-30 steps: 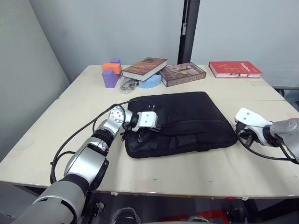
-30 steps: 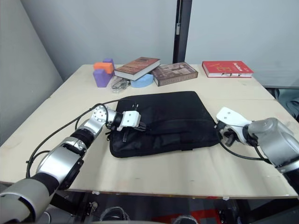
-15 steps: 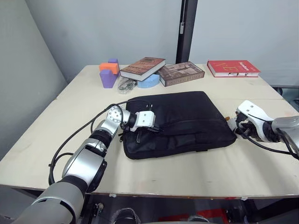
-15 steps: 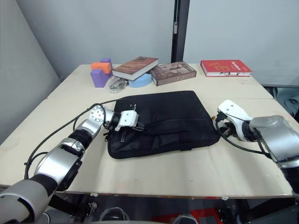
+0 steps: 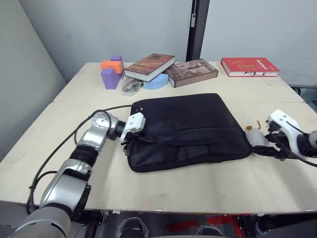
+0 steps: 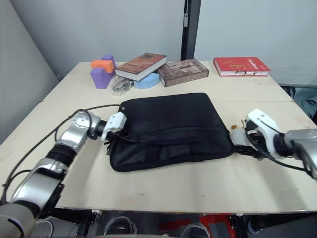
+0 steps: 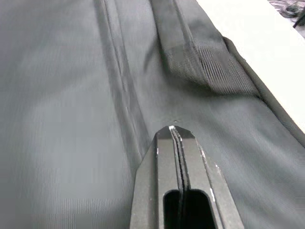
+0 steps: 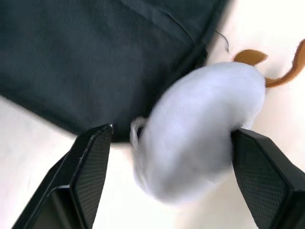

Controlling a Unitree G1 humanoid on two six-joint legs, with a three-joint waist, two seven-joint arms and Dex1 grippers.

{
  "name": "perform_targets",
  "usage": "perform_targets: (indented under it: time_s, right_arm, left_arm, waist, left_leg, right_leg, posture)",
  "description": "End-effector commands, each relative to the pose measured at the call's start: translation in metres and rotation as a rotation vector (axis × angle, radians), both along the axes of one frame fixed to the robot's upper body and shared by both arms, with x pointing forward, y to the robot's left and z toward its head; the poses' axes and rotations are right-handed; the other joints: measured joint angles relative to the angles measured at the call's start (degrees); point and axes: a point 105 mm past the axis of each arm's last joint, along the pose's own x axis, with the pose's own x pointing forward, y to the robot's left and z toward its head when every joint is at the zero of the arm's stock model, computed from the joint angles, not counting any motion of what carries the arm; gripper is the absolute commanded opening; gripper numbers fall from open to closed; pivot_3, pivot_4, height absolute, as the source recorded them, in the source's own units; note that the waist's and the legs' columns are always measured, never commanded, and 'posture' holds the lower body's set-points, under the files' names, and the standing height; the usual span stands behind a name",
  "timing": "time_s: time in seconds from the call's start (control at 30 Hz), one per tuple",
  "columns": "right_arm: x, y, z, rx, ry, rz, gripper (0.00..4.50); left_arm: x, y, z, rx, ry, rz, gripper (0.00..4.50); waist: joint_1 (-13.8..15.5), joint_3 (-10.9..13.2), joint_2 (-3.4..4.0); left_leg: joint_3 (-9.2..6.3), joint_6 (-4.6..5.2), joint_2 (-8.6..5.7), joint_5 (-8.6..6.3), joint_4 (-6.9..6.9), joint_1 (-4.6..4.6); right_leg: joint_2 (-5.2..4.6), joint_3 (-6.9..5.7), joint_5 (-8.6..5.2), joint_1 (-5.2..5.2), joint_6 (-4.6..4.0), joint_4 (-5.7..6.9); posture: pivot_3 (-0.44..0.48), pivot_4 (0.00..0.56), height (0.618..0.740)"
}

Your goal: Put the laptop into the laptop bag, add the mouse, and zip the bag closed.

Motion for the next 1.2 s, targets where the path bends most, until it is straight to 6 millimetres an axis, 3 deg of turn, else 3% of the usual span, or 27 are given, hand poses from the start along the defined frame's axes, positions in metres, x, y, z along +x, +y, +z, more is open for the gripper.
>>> perform_targets:
  time_s: [0.03,0.17,0.47,0.67,0.83,0.97,1.13,1.2]
  right_arm:
    - [-0.008,0.002,0.021,-0.013,-0.053,0.083,3.9]
    - [-0.007,0.004,0.028,-0.002,-0.075,0.113,3.92]
    - [0.002,0.018,0.049,0.113,-0.17,0.183,3.92]
    - [0.003,0.033,0.041,0.157,-0.142,0.24,3.92]
    - [-0.008,0.061,0.084,0.374,-0.255,0.385,3.92]
    - [-0.017,0.068,0.098,0.392,-0.279,0.433,3.92]
    - [-0.011,0.046,0.058,0.181,-0.172,0.317,3.92]
    - [-0.007,0.041,0.046,0.179,-0.153,0.286,3.92]
  left_arm:
    - [-0.005,0.015,0.022,-0.038,0.034,0.039,0.0]
    - [-0.009,0.032,0.031,-0.043,0.075,0.118,1.14]
    - [-0.014,0.076,0.056,-0.095,0.17,0.323,4.47]
    - [-0.045,0.085,0.042,-0.07,0.415,0.347,4.5]
    - [-0.042,0.087,0.033,-0.229,0.737,0.508,4.5]
    - [-0.047,0.081,0.02,-0.252,0.896,0.552,4.5]
    - [-0.054,0.078,-0.006,-0.19,0.991,0.606,4.5]
    - [-0.049,0.072,-0.016,-0.197,1.036,0.639,4.5]
  waist:
    - [0.05,0.14,-0.05]
    - [0.03,0.37,-0.1]
    - [-0.09,0.93,-0.05]
    - [-0.08,0.95,-0.04]
    - [0.12,1.01,-0.01]
    - [0.32,1.06,-0.07]
    - [0.31,1.09,-0.12]
    - [0.34,1.09,-0.12]
  left_leg:
    - [0.0,0.02,0.02,-0.04,0.06,0.0]
    - [0.0,0.09,0.03,-0.13,0.5,-0.02]
    - [-0.06,0.11,0.05,-0.17,1.2,0.0]
    - [-0.07,0.14,0.05,-0.17,1.2,-0.01]
    - [-0.14,0.15,0.05,-0.18,1.43,-0.01]
    - [-0.25,0.14,0.05,-0.2,1.72,0.0]
    - [-0.36,0.05,0.05,-0.26,1.81,0.02]
    - [-0.39,0.03,0.04,-0.28,1.83,0.02]
  right_leg:
    - [0.01,-0.01,-0.02,0.01,-0.03,0.02]
    - [-0.01,0.07,-0.03,0.04,-0.07,0.25]
    - [-0.01,0.21,-0.03,0.02,-0.07,0.96]
    - [-0.01,0.19,-0.05,0.02,-0.11,0.94]
    - [-0.01,0.19,-0.09,-0.01,-0.18,1.27]
    - [-0.02,0.19,-0.22,0.05,-0.42,1.6]
    - [-0.02,0.14,-0.22,0.17,-0.43,1.62]
    - [-0.02,0.13,-0.22,0.22,-0.43,1.6]
  posture:
    - [0.0,0.15,0.725]
    - [0.0,0.15,0.725]
    - [0.0,0.15,0.725]
    - [0.0,0.15,0.725]
    - [0.0,0.15,0.725]
    - [0.0,0.15,0.725]
    - [0.0,0.15,0.725]
    - [0.0,0.15,0.725]
